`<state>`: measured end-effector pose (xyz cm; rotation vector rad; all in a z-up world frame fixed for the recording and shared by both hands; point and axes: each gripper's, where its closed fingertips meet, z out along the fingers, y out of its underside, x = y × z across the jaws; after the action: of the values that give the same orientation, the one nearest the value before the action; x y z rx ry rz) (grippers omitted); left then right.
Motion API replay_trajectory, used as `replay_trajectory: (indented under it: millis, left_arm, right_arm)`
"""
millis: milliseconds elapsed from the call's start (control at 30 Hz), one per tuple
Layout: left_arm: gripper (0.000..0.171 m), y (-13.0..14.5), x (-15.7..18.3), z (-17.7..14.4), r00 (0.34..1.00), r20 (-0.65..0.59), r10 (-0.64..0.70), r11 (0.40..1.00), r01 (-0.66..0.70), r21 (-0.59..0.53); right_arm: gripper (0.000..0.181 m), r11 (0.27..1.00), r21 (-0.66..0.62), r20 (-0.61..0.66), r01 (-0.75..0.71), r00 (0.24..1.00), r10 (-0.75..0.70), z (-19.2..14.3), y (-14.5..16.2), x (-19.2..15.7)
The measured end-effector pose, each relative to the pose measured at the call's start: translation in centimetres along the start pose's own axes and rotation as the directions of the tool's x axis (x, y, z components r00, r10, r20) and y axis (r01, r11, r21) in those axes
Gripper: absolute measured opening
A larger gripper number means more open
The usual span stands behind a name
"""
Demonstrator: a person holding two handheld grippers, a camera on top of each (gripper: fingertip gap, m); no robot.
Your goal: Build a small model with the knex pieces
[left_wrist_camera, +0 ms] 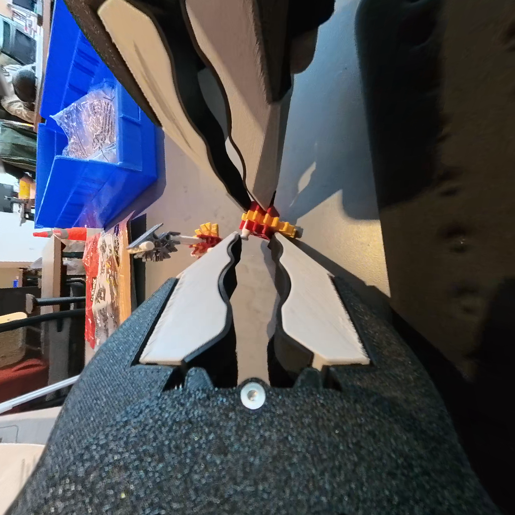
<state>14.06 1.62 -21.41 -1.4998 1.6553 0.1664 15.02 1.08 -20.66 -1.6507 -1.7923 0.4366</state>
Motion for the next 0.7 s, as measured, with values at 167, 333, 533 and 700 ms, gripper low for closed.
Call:
replay_trajectory:
  millis: [167,333,533,700]
  left_arm:
    - [0.02,-0.2,0.0,0.2,1.0,-0.02,0.023,1.0,-0.023,0.01]
    - [0.019,-0.3,-0.1,0.4,0.998,-0.028,0.05,0.999,-0.049,0.01]
    - [0.013,0.0,0.2,0.8,0.997,-0.033,0.071,0.997,-0.071,-0.004]
    - [0.011,-0.2,0.6,0.8,0.997,-0.05,0.065,0.998,-0.064,0.014]
  right_arm:
    - [0.008,1.0,0.009,-0.038,0.019,0.999,-0.018,-0.3,0.2,0.1]
    - [0.008,0.998,0.044,-0.074,0.041,0.997,-0.038,-0.6,-0.1,0.1]
    - [0.008,0.999,0.051,-0.047,0.009,0.999,-0.007,-0.5,0.2,0.0]
    - [0.008,0.999,0.046,-0.023,-0.002,1.0,0.003,-0.6,0.5,-0.3]
